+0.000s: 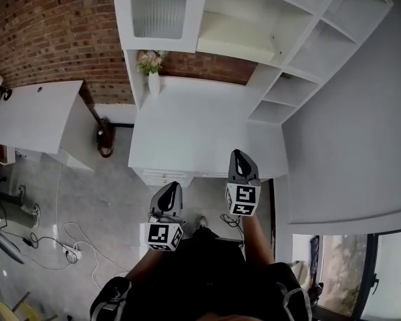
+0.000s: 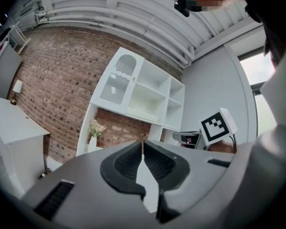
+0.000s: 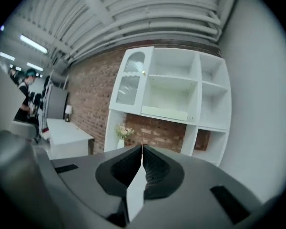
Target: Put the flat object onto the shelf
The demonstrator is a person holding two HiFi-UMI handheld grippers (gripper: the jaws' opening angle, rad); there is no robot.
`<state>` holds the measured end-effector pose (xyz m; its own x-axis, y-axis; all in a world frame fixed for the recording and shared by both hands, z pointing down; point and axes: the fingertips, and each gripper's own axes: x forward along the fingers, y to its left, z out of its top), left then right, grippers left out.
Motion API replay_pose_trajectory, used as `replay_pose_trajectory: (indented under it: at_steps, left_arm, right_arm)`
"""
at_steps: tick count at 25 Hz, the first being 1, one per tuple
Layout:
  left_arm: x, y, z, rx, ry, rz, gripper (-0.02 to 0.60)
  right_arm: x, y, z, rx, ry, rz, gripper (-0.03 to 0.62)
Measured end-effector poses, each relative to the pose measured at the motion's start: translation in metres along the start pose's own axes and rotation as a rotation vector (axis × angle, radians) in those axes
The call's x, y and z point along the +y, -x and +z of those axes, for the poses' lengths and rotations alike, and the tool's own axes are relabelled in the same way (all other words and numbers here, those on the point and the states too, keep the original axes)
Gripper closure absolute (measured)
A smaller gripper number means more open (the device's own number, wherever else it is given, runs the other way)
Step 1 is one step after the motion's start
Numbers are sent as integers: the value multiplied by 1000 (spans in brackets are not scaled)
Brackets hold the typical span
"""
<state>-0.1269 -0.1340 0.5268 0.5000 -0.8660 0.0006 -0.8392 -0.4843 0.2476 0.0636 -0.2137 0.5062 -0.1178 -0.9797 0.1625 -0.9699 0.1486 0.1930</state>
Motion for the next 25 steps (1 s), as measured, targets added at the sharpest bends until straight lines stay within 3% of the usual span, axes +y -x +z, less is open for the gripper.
replay_pose_trajectory:
  at_steps: [5,11,19,25]
  left_arm:
    - [-18,10,17,-28,-72,11,560]
    - [-55,19,17,-63,-40,69,560]
    - [-117,12,-6,-19,-67,33,560]
    - [-144,6,-11,-22,-75,23,560]
  right_arm:
    - [10,57,-19,-18,-154,87,562]
    - [-1,117,-43,-7,-193,100,563]
    - [-18,164,-53,-50,-289,194,568]
    - [-27,174,-69,-19,-276,216,568]
